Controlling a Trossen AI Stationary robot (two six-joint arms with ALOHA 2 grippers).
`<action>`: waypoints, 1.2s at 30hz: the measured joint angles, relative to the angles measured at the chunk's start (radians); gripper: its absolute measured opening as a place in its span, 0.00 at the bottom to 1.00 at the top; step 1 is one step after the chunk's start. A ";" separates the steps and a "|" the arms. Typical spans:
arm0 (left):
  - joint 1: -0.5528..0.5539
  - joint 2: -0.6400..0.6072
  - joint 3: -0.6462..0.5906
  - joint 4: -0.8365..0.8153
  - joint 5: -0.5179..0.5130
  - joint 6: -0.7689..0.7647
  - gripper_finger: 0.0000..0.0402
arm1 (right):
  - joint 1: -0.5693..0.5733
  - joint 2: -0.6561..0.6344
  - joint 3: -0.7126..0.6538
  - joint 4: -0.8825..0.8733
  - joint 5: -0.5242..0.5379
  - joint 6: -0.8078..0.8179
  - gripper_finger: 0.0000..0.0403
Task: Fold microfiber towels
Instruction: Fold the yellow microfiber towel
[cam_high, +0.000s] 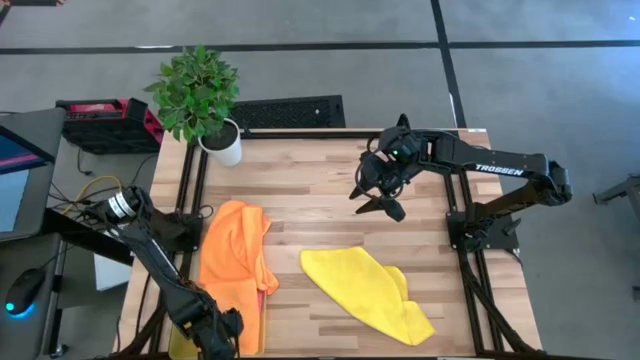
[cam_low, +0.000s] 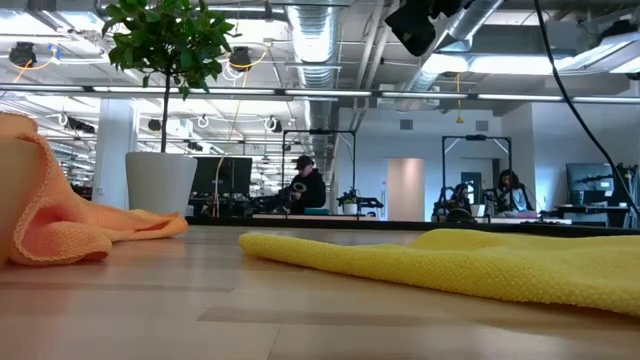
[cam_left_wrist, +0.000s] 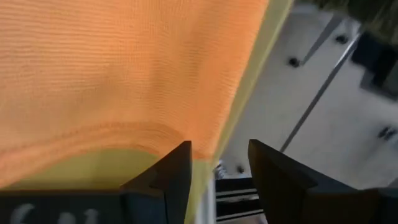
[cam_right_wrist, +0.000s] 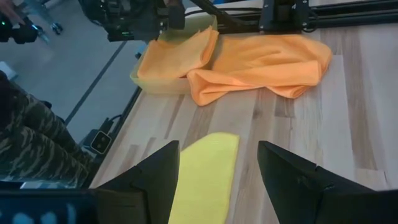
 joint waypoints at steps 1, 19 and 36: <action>0.000 -0.018 0.000 -0.002 -0.022 -0.023 0.37 | 0.000 0.000 0.000 0.000 0.000 -0.001 0.59; 0.045 -0.365 0.000 -0.208 -0.748 -0.196 0.38 | 0.278 0.091 -0.090 -0.002 0.133 0.076 0.59; 0.161 -0.366 0.000 -0.269 -0.688 -0.043 0.38 | 0.343 0.464 -0.090 0.073 0.130 -0.009 0.59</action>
